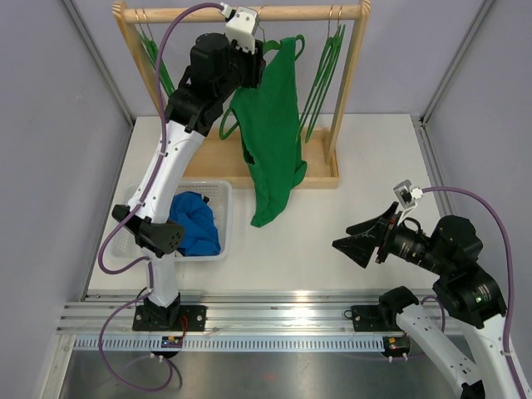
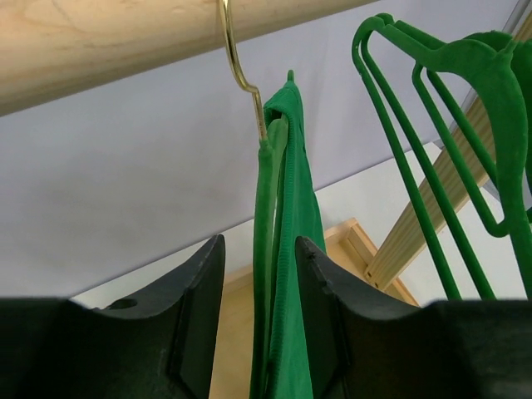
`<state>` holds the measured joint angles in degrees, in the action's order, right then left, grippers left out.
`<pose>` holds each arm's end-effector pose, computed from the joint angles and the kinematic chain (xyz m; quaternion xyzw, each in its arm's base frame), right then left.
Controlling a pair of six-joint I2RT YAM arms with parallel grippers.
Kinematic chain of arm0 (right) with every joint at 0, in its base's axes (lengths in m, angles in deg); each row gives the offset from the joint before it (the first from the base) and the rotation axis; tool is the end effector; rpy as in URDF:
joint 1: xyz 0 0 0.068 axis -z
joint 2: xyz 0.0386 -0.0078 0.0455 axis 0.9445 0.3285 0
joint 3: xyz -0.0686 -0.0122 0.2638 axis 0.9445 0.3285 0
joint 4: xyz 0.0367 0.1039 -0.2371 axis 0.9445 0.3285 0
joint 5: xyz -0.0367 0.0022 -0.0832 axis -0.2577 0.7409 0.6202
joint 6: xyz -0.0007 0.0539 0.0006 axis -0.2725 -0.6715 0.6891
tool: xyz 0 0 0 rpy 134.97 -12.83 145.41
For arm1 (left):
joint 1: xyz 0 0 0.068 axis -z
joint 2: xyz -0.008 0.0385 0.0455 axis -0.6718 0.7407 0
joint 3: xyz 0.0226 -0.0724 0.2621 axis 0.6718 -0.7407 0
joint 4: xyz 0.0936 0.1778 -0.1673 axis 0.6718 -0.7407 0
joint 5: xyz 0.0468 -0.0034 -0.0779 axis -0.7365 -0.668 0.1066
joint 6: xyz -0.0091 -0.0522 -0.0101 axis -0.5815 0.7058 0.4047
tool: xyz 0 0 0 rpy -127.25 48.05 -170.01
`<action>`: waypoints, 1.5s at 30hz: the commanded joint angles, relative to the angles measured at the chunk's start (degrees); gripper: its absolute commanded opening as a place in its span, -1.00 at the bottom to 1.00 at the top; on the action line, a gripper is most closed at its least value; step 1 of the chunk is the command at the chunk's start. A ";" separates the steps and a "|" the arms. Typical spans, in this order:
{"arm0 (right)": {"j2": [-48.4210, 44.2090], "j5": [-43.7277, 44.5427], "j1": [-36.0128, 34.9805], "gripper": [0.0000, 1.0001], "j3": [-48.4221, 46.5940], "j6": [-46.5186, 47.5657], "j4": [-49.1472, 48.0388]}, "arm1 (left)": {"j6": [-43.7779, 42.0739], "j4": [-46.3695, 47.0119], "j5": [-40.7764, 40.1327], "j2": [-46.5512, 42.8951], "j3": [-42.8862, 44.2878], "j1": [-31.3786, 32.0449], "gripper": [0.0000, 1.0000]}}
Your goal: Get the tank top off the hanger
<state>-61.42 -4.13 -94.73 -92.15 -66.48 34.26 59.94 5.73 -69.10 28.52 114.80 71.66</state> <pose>0.0548 0.0453 0.3878 -0.1727 0.7322 0.4547 0.4767 0.3541 -0.1978 0.5287 0.1754 0.7107 -0.1471 0.6653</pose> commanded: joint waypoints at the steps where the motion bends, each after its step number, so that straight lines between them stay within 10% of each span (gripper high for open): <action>1: 0.98 -2.12 -0.01 0.67 0.31 -0.54 -3.80 | -1.29 3.43 1.45 -1.03 2.39 -0.01 -0.25; 18: 1.16 -2.64 -0.01 0.65 -1.01 0.16 -3.10 | -1.38 1.76 1.18 0.82 2.22 -0.01 -0.36; 25: 0.99 -2.47 -0.01 0.66 -0.92 0.78 -2.84 | -0.77 2.28 0.92 0.74 1.60 0.25 -1.00; 45: -0.42 -1.68 -0.01 0.66 -0.83 0.51 -2.05 | 5.47 6.06 -2.25 -8.40 -0.06 3.15 -1.00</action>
<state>-60.97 -5.51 -94.73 -91.72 -66.32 32.78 63.57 6.14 -71.59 26.06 114.14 73.91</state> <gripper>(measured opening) 0.830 0.034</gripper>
